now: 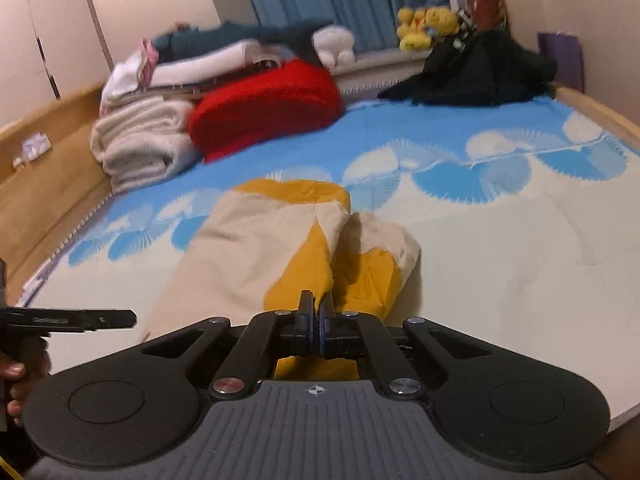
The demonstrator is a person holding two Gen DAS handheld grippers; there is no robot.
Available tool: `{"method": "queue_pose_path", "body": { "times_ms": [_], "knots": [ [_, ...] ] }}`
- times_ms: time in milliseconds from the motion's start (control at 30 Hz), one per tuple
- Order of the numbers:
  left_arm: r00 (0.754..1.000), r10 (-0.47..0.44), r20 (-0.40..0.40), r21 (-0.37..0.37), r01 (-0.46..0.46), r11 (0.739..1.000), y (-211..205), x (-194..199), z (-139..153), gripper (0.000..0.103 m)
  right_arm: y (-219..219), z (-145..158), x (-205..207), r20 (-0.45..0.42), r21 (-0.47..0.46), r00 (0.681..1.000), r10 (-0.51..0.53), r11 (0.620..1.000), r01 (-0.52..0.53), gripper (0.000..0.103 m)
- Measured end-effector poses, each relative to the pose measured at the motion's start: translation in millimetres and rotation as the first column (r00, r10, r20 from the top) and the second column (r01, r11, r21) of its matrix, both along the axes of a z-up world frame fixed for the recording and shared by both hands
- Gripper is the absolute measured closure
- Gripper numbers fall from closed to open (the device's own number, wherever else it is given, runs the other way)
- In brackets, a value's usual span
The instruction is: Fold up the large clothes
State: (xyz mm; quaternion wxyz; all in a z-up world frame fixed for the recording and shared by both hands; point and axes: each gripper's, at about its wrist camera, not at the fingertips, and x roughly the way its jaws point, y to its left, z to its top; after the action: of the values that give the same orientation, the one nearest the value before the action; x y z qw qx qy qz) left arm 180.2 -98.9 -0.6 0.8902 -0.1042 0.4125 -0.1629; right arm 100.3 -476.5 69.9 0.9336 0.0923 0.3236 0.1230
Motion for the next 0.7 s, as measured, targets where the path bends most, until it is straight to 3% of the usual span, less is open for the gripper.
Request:
{"method": "queue_pose_path", "body": {
  "times_ms": [200,367,500,533,633,700],
  "knots": [
    [0.998,-0.056,-0.042,0.025,0.057,0.998,-6,0,-8,0.025,-14,-24,-14,-0.116,-0.079,0.993,-0.024,0.997,0.015,0.103],
    [0.993,-0.094,-0.075,-0.014,0.093,0.996,-2,1,-11,0.025,-9,-44,-4,-0.205,-0.128,0.979,-0.016,0.992,-0.011,0.103],
    [0.944,-0.175,-0.280,0.137,0.220,0.966,-22,5,-53,0.017,2,-57,3,-0.275,-0.217,0.961,-0.018,0.975,-0.044,0.103],
    [0.934,-0.194,-0.301,0.159,0.250,0.955,-29,4,-60,0.017,5,-62,3,-0.294,-0.242,0.955,-0.022,0.969,-0.052,0.103],
    [0.928,-0.268,-0.258,0.190,0.321,0.928,-42,-3,-54,0.018,11,-77,5,-0.359,-0.296,0.933,-0.031,0.952,-0.082,0.103],
    [0.941,-0.277,-0.192,0.171,0.310,0.935,-37,-6,-40,0.018,12,-80,4,-0.366,-0.311,0.930,-0.041,0.947,-0.081,0.103]
  ]
}}
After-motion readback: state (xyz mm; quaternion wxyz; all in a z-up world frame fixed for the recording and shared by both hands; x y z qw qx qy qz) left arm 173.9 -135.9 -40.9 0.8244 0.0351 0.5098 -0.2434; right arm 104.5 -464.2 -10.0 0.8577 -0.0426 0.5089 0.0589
